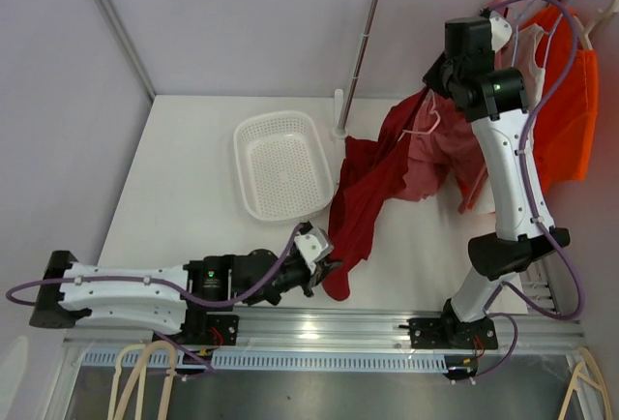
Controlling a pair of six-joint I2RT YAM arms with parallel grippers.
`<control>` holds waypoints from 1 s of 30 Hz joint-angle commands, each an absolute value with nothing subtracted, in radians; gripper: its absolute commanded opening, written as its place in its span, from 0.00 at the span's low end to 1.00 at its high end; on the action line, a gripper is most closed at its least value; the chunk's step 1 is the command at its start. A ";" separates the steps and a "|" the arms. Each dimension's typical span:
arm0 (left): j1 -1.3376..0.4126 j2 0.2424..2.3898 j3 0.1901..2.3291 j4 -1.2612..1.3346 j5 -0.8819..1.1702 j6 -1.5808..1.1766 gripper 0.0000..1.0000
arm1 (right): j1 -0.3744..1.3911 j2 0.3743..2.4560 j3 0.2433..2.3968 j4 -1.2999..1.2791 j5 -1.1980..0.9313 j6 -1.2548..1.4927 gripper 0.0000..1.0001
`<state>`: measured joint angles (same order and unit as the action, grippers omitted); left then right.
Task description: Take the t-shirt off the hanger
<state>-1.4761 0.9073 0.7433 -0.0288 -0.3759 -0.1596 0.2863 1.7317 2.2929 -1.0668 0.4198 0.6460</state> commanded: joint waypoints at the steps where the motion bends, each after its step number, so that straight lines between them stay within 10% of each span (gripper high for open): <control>1: -1.494 0.977 0.753 0.026 -0.406 -0.235 0.01 | 0.297 1.705 2.347 -1.005 0.457 0.621 0.00; 19: -0.916 1.528 1.448 -0.296 0.123 -0.440 0.01 | 0.397 1.169 1.881 -0.727 0.432 0.295 0.00; 30: -0.790 1.795 2.506 -0.696 0.184 -0.334 0.01 | 0.308 1.212 1.793 -0.410 0.290 0.170 0.00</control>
<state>-0.8551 1.7508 2.2868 -0.6132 0.1375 -0.3538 0.3237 1.1839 1.8034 -0.5831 0.3756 0.2394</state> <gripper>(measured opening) 0.023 0.047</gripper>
